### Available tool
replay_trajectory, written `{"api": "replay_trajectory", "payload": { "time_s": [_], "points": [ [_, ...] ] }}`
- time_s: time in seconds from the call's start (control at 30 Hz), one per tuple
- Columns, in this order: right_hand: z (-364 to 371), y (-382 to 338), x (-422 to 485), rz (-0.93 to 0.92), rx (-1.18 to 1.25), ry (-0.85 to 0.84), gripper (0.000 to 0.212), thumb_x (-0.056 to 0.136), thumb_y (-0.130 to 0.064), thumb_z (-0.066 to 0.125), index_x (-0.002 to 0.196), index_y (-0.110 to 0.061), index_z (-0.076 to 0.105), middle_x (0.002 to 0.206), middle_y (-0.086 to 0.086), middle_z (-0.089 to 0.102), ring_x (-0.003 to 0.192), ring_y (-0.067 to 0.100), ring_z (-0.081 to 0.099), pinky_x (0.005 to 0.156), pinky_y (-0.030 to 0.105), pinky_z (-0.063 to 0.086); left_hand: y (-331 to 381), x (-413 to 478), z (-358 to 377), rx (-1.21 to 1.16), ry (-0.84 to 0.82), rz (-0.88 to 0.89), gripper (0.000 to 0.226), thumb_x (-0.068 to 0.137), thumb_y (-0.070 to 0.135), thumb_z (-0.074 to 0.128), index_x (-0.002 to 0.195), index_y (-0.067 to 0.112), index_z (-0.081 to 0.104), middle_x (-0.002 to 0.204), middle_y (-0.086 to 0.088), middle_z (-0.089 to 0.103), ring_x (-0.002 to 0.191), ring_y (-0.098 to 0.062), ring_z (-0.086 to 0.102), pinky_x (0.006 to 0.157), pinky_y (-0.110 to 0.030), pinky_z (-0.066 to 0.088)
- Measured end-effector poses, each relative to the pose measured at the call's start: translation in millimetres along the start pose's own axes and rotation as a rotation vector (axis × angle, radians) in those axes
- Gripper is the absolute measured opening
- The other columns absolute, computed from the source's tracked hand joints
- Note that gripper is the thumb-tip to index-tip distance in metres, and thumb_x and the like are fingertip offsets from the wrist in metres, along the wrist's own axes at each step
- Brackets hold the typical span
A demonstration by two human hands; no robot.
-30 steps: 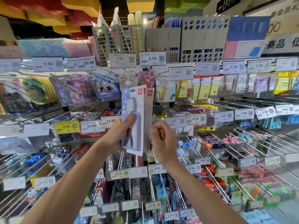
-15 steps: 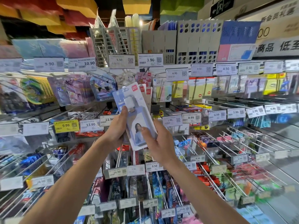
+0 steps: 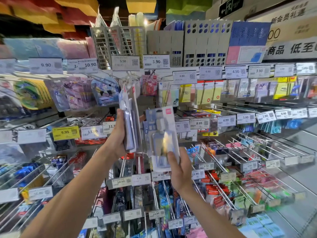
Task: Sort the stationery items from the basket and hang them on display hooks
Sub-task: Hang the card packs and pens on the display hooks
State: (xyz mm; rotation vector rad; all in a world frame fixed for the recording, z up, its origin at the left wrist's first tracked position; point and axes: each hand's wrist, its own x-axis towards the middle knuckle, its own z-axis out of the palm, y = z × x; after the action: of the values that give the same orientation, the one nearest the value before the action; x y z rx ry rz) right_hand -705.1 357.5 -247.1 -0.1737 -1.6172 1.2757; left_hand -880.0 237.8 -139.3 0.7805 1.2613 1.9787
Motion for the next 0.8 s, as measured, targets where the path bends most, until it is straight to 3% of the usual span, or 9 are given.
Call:
{"api": "replay_trajectory", "payload": {
  "time_s": [0.03,0.07,0.13,0.23,0.33,0.43,0.53,0.67,0.8],
  "points": [
    [-1,7,-6,0.004,-0.050,-0.011,0.031,0.100,-0.057,0.052,0.097,-0.028,0.061,0.069,-0.008,0.051,0.058,0.010,0.046,0.059,0.039,0.041,0,1,-1,-0.042,-0.005,-0.010,0.069,0.074,0.089,0.045,0.108,0.040,0.081,0.130,-0.002,0.072,0.072,-0.017,0.076,0.060,-0.034,0.062],
    [-2,15,-10,0.014,-0.077,-0.025,0.021,0.101,-0.053,0.052,0.098,-0.034,0.061,0.085,0.012,0.059,0.071,0.030,0.057,0.063,0.046,0.042,0,2,-1,-0.055,-0.020,-0.012,0.067,0.075,0.088,0.045,0.107,0.040,0.081,0.131,-0.001,0.072,0.073,-0.017,0.076,0.062,-0.035,0.062],
    [-3,29,-16,0.072,-0.094,-0.043,0.013,0.102,-0.052,0.053,0.099,-0.040,0.059,0.092,0.020,0.051,0.071,0.038,0.050,0.064,0.054,0.037,0,1,1,-0.001,-0.056,0.001,0.060,0.078,0.085,0.042,0.104,0.047,0.080,0.132,0.000,0.071,0.074,-0.015,0.076,0.065,-0.036,0.063],
    [-3,44,-18,0.150,-0.186,-0.118,0.035,0.094,-0.072,0.048,0.099,-0.038,0.054,0.061,-0.003,0.045,0.051,0.018,0.036,0.053,0.043,0.034,1,0,2,0.071,-0.077,0.020,0.054,0.081,0.083,0.038,0.101,0.053,0.079,0.134,0.003,0.070,0.078,-0.012,0.075,0.073,-0.039,0.063],
    [-2,57,-17,0.243,-0.202,-0.182,0.026,0.101,-0.059,0.048,0.110,-0.036,0.056,0.081,-0.028,0.061,0.071,-0.001,0.057,0.068,0.012,0.044,1,1,2,0.093,-0.072,0.023,0.055,0.081,0.083,0.037,0.103,0.053,0.078,0.133,0.003,0.070,0.080,-0.013,0.075,0.082,-0.045,0.061],
    [3,62,-14,0.301,-0.220,-0.203,0.033,0.098,-0.058,0.047,0.093,-0.027,0.054,0.068,-0.028,0.053,0.061,-0.002,0.049,0.066,0.015,0.042,0,3,0,0.110,-0.062,0.022,0.056,0.080,0.084,0.038,0.106,0.053,0.077,0.136,0.003,0.069,0.098,-0.018,0.075,0.094,-0.050,0.057],
    [10,63,-6,0.343,-0.210,-0.176,0.045,0.096,-0.060,0.048,0.089,-0.017,0.056,0.071,-0.013,0.057,0.062,0.005,0.052,0.064,0.021,0.043,1,2,0,0.126,-0.047,0.018,0.059,0.075,0.087,0.043,0.108,0.052,0.077,0.136,0.004,0.069,0.104,-0.018,0.074,0.087,-0.044,0.061],
    [15,65,-4,0.328,-0.161,-0.137,0.061,0.104,-0.045,0.053,0.111,0.016,0.053,0.107,0.037,0.059,0.099,0.046,0.058,0.096,0.046,0.052,2,2,0,0.137,-0.044,0.017,0.063,0.076,0.086,0.042,0.112,0.048,0.077,0.134,0.005,0.070,0.102,-0.017,0.075,0.080,-0.041,0.062],
    [16,68,-11,0.297,-0.123,-0.067,0.060,0.103,-0.049,0.052,0.105,0.011,0.054,0.089,0.033,0.055,0.077,0.037,0.053,0.072,0.049,0.045,2,3,1,0.120,-0.014,0.019,0.073,0.073,0.082,0.046,0.127,0.036,0.066,0.130,0.000,0.072,0.083,-0.016,0.076,0.071,-0.036,0.062]
  ]
}}
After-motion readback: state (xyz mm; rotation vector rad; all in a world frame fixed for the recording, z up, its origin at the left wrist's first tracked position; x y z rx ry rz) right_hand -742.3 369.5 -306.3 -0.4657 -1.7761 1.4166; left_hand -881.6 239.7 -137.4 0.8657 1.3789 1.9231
